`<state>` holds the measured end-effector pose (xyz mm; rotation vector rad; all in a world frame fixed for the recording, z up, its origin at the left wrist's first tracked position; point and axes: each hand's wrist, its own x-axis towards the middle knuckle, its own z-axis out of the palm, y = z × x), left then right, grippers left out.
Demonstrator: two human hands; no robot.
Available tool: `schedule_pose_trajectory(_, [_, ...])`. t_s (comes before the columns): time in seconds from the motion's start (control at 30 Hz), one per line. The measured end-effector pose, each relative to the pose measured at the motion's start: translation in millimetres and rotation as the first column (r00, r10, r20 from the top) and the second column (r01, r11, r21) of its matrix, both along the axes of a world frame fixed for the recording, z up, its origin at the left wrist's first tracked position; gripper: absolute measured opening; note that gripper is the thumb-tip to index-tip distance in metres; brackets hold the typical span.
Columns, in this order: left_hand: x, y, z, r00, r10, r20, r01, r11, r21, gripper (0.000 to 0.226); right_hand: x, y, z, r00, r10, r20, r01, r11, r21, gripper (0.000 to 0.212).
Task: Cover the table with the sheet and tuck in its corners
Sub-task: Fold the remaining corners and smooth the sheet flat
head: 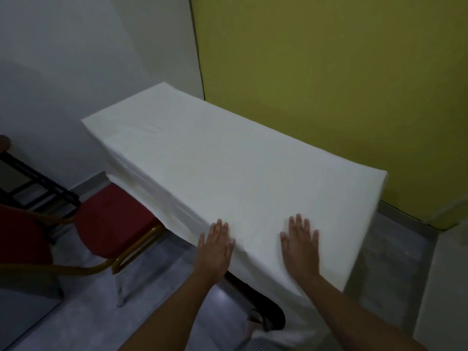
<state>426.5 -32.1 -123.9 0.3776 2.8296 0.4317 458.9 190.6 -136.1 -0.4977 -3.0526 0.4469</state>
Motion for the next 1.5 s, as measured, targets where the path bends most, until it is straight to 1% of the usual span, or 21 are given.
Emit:
schedule_pose_trajectory(0.13, [-48, 10, 2, 0.991, -0.118, -0.060, 0.116, 0.993, -0.036, 0.056, -34, 17, 0, 0.981, -0.177, 0.080, 0.173, 0.984, 0.044, 0.058])
schedule_pose_trajectory(0.23, [-81, 16, 1, 0.979, -0.193, -0.071, 0.190, 0.981, -0.045, 0.055, -59, -4, -4, 0.979, -0.168, 0.118, 0.162, 0.985, 0.055, 0.058])
schedule_pose_trajectory(0.3, [-102, 10, -2, 0.979, -0.198, -0.053, 0.195, 0.979, -0.059, 0.056, -71, -32, -7, 0.992, -0.083, 0.097, 0.077, 0.995, 0.061, 0.058])
schedule_pose_trajectory(0.4, [-134, -10, -8, 0.995, -0.085, -0.052, 0.082, 0.995, -0.055, 0.068, -79, -76, -11, 0.990, 0.129, 0.054, -0.133, 0.988, 0.076, 0.060])
schedule_pose_trajectory(0.47, [-155, -20, -12, 0.996, -0.055, -0.071, 0.050, 0.997, -0.065, 0.060, -79, -101, -13, 0.962, 0.268, 0.051, -0.271, 0.959, 0.081, 0.058])
schedule_pose_trajectory(0.53, [-174, -25, -16, 0.992, -0.086, -0.092, 0.081, 0.995, -0.062, 0.056, -78, -118, -11, 0.909, 0.414, 0.055, -0.417, 0.907, 0.065, 0.058])
schedule_pose_trajectory(0.57, [-182, -27, -17, 0.988, -0.114, -0.101, 0.108, 0.992, -0.059, 0.057, -79, -118, -12, 0.895, 0.444, 0.050, -0.446, 0.893, 0.065, 0.059])
schedule_pose_trajectory(0.6, [-192, -29, -19, 0.983, -0.147, -0.108, 0.142, 0.988, -0.057, 0.059, -82, -112, -13, 0.911, 0.411, 0.027, -0.412, 0.909, 0.066, 0.058])
schedule_pose_trajectory(0.63, [-202, -32, -20, 0.977, -0.179, -0.111, 0.175, 0.983, -0.053, 0.064, -87, -101, -14, 0.950, 0.313, 0.003, -0.313, 0.949, 0.042, 0.055])
schedule_pose_trajectory(0.7, [-223, -41, -24, 0.961, -0.251, -0.119, 0.247, 0.968, -0.048, 0.076, -99, -64, -15, 0.997, -0.040, -0.062, 0.041, 0.999, 0.023, 0.053])
schedule_pose_trajectory(0.77, [-239, -53, -26, 0.939, -0.321, -0.124, 0.318, 0.947, -0.041, 0.082, -106, -36, -12, 0.926, -0.376, -0.009, 0.376, 0.925, 0.054, 0.055])
schedule_pose_trajectory(0.8, [-245, -60, -26, 0.932, -0.342, -0.123, 0.341, 0.940, -0.026, 0.081, -110, -32, -10, 0.879, -0.473, 0.059, 0.468, 0.880, 0.077, 0.054])
schedule_pose_trajectory(0.83, [-252, -68, -27, 0.928, -0.351, -0.125, 0.352, 0.936, -0.011, 0.081, -118, -36, -9, 0.841, -0.528, 0.117, 0.520, 0.849, 0.094, 0.054])
schedule_pose_trajectory(0.9, [-269, -90, -26, 0.926, -0.353, -0.133, 0.356, 0.935, -0.001, 0.079, -146, -61, -8, 0.817, -0.562, 0.130, 0.554, 0.827, 0.100, 0.055])
schedule_pose_trajectory(1.0, [-299, -136, -26, 0.934, -0.331, -0.136, 0.332, 0.943, -0.019, 0.077, -207, -119, -11, 0.880, -0.463, 0.105, 0.456, 0.886, 0.087, 0.056])
schedule_pose_trajectory(1.13, [-333, -201, -28, 0.947, -0.286, -0.146, 0.281, 0.958, -0.054, 0.070, -266, -227, -18, 0.982, -0.182, 0.042, 0.176, 0.978, 0.115, 0.058])
schedule_pose_trajectory(1.23, [-357, -235, -29, 0.966, -0.220, -0.136, 0.215, 0.975, -0.054, 0.060, -273, -298, -17, 0.996, 0.055, 0.072, -0.060, 0.995, 0.078, 0.059])
schedule_pose_trajectory(1.33, [-374, -249, -27, 0.984, -0.142, -0.109, 0.136, 0.989, -0.059, 0.056, -264, -324, -17, 0.969, 0.233, 0.082, -0.240, 0.968, 0.080, 0.058])
schedule_pose_trajectory(1.37, [-379, -249, -24, 0.988, -0.114, -0.102, 0.109, 0.993, -0.055, 0.057, -264, -320, -18, 0.963, 0.258, 0.075, -0.264, 0.961, 0.085, 0.057])
schedule_pose_trajectory(1.43, [-389, -243, -21, 0.989, -0.101, -0.109, 0.096, 0.994, -0.042, 0.057, -273, -302, -15, 0.969, 0.226, 0.095, -0.232, 0.971, 0.052, 0.060])
schedule_pose_trajectory(1.5, [-400, -230, -18, 0.980, -0.155, -0.128, 0.151, 0.988, -0.043, 0.057, -288, -270, -5, 0.995, 0.096, 0.038, -0.096, 0.995, 0.010, 0.064])
